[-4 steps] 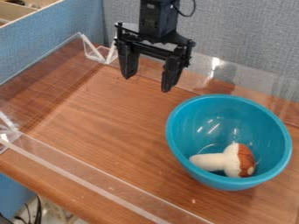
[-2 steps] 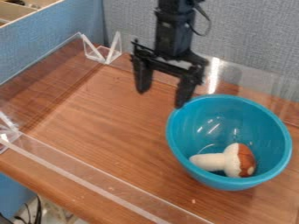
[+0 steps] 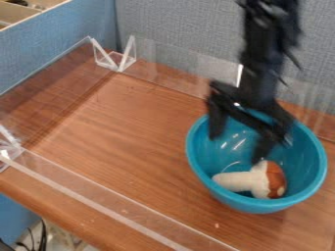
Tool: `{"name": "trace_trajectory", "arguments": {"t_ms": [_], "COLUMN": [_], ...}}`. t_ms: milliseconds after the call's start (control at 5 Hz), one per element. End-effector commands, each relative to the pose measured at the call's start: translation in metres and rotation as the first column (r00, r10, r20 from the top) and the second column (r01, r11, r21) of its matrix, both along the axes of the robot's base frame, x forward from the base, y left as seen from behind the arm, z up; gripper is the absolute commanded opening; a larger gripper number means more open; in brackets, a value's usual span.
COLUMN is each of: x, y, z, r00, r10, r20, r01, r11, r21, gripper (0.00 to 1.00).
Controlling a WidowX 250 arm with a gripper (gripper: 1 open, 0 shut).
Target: Remove the mushroom from inside the blue bowl and put it on the table
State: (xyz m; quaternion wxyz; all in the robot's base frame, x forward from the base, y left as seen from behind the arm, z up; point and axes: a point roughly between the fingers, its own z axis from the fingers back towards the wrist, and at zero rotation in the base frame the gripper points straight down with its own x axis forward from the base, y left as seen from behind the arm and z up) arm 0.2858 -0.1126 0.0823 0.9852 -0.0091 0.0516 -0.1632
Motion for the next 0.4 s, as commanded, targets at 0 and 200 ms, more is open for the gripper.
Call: {"name": "trace_trajectory", "arguments": {"t_ms": [0, 200], "x": [0.005, 0.008], "y": [-0.013, -0.015], "z": [-0.006, -0.026], "r00": [0.998, 0.999], "r10": [-0.024, -0.03], "r20": [0.056, 0.043], "r01": [0.024, 0.03], "r11": [1.0, 1.0], "r21": [-0.011, -0.008], "gripper": [1.0, 1.0]}}
